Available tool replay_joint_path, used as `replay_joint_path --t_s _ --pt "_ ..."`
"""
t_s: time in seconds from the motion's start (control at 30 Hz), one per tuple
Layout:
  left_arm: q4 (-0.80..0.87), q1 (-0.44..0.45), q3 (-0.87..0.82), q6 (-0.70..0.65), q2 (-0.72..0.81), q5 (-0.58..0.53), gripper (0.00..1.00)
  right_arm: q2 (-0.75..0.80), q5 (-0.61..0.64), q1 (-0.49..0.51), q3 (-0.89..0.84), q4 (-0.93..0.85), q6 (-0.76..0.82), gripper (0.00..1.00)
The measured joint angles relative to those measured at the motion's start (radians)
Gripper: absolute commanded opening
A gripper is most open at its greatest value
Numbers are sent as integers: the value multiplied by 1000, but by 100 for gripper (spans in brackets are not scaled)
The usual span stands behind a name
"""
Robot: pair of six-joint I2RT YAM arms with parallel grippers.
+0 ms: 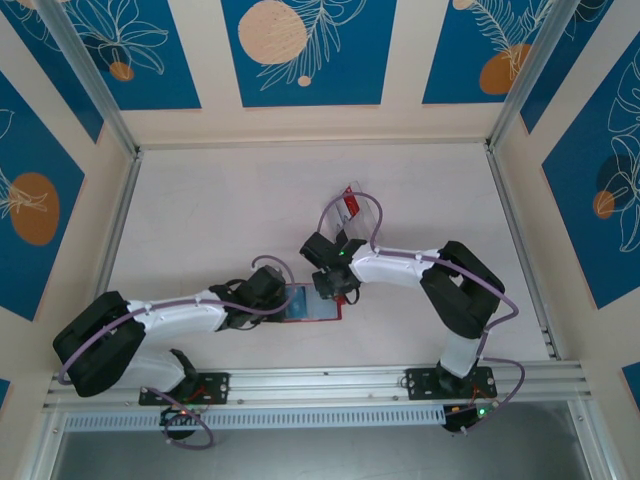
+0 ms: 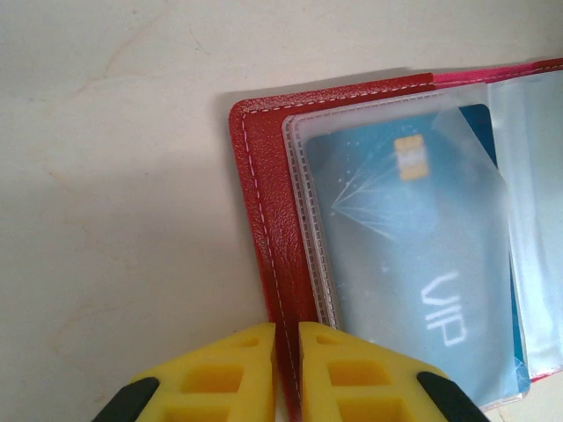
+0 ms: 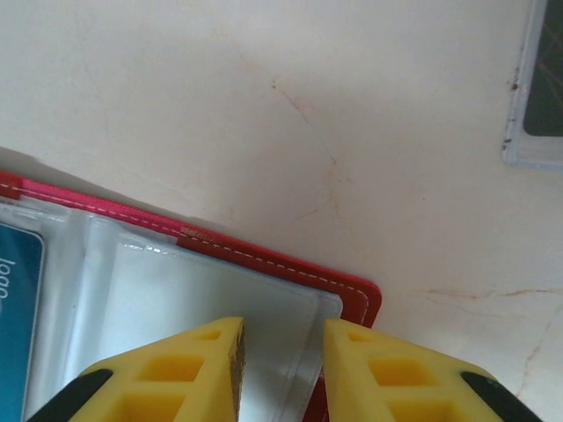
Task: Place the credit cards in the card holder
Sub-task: Flip over the card slot in the card holder.
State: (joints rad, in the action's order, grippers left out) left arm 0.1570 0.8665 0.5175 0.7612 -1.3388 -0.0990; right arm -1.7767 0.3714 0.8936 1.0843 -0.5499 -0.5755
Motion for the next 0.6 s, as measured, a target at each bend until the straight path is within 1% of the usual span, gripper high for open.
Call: replay_joint_path --t_s 0.2,0.33,0.6 --pt "0 0 0 0 0 0 13 20 41 17 -1 3 1 31" --pt "0 0 0 0 0 0 13 42 40 21 -1 18 4 31" --pt "0 0 0 0 1 0 13 19 28 21 -1 34 5 31"
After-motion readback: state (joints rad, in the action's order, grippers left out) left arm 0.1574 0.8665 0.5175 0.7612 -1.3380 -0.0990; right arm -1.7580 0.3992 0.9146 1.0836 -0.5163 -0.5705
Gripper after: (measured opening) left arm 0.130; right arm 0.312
